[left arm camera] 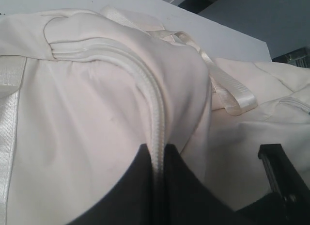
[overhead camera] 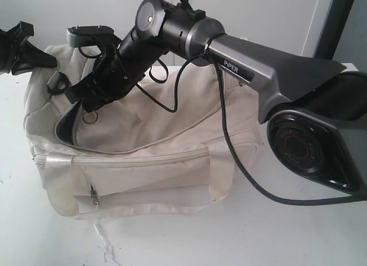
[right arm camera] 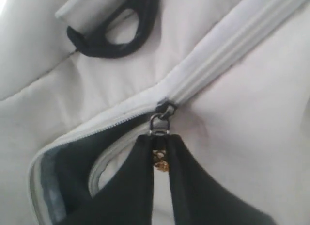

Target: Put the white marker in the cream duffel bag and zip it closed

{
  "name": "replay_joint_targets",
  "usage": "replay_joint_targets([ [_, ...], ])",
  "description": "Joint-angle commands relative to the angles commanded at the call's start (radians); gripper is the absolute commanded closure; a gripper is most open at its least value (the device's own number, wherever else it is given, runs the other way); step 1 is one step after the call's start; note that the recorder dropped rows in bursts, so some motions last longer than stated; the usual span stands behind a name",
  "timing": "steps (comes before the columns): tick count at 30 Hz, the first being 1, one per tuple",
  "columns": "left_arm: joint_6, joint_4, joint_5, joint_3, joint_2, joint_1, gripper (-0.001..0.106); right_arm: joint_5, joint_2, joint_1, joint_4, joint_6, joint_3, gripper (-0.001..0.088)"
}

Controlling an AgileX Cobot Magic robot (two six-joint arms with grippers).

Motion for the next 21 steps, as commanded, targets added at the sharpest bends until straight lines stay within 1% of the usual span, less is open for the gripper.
replay_joint_targets([
  [2, 0.0, -0.002, -0.01, 0.0, 0.0, 0.0, 0.105, 0.002, 0.0, 0.002, 0.03, -0.002, 0.0, 0.0868],
  [5, 0.0, -0.033, -0.017, 0.0, 0.0, 0.0, 0.105, 0.002, -0.002, 0.002, 0.103, -0.052, 0.0, 0.0868],
  [7, 0.0, -0.042, -0.017, 0.0, 0.0, 0.0, 0.105, -0.02, -0.002, 0.002, 0.137, -0.072, 0.0, 0.0868],
  [9, 0.002, -0.042, -0.022, 0.0, 0.0, 0.0, 0.1, -0.048, -0.002, 0.002, 0.154, -0.08, 0.0, 0.0868],
  [10, 0.011, -0.042, -0.022, 0.0, 0.0, 0.0, 0.096, -0.058, -0.002, 0.002, 0.154, -0.08, 0.0, 0.0868],
  [11, 0.025, -0.039, -0.022, 0.0, 0.0, 0.0, 0.089, -0.07, -0.002, 0.002, 0.154, -0.083, 0.0, 0.0868],
  [13, 0.028, -0.025, -0.026, 0.0, 0.0, 0.0, 0.072, -0.087, -0.002, 0.002, 0.154, -0.085, 0.0, 0.0868],
  [15, 0.028, -0.014, -0.026, 0.0, 0.0, 0.0, 0.048, -0.092, -0.002, 0.002, 0.154, -0.091, 0.0, 0.0868],
  [17, 0.028, -0.014, -0.038, 0.0, 0.0, 0.0, 0.031, -0.093, -0.002, 0.002, 0.152, -0.091, 0.0, 0.0868],
  [18, 0.026, -0.014, -0.048, 0.0, 0.0, 0.0, 0.027, -0.096, -0.002, 0.002, 0.152, -0.091, 0.0, 0.0868],
  [21, 0.026, -0.02, -0.072, 0.0, 0.009, -0.002, 0.028, -0.098, -0.002, 0.003, 0.152, -0.091, 0.0, 0.0868],
])
